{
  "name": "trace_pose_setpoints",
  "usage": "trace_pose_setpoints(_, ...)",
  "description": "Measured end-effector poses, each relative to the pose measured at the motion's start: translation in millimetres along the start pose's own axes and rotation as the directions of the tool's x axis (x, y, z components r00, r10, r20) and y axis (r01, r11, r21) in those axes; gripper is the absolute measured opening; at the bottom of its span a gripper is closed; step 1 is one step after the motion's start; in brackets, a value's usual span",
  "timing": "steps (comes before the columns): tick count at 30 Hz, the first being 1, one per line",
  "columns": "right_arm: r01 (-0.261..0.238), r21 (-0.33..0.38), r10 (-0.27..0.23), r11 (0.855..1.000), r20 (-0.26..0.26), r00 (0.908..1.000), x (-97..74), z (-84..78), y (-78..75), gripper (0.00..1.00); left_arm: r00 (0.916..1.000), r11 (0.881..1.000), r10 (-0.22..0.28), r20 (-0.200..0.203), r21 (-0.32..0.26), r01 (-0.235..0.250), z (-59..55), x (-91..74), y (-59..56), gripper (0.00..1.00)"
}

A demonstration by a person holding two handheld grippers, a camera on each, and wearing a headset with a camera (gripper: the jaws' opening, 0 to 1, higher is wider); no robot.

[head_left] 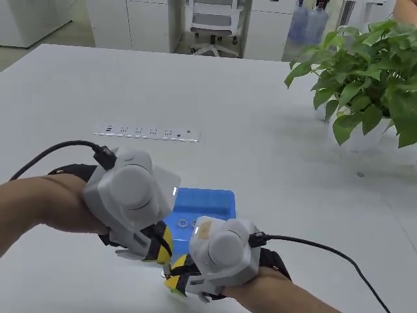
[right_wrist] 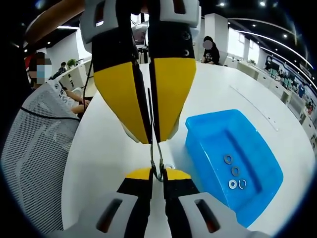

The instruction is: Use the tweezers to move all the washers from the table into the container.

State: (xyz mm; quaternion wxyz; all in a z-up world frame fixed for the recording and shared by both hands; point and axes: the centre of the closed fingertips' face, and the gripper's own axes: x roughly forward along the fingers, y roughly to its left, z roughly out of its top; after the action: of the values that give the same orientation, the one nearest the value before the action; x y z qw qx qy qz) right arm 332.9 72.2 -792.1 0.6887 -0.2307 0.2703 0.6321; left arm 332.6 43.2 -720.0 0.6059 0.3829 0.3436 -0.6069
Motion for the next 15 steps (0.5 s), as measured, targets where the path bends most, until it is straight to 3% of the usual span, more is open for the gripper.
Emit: trace_pose_setpoints(15, -0.018, -0.022, 0.018, 1.0, -0.009, 0.9998, -12.9, 14.9, 5.6, 0.09, 0.9999, 1.0, 0.006, 0.009, -0.002, -0.006, 8.8, -18.3, -4.2, 0.06)
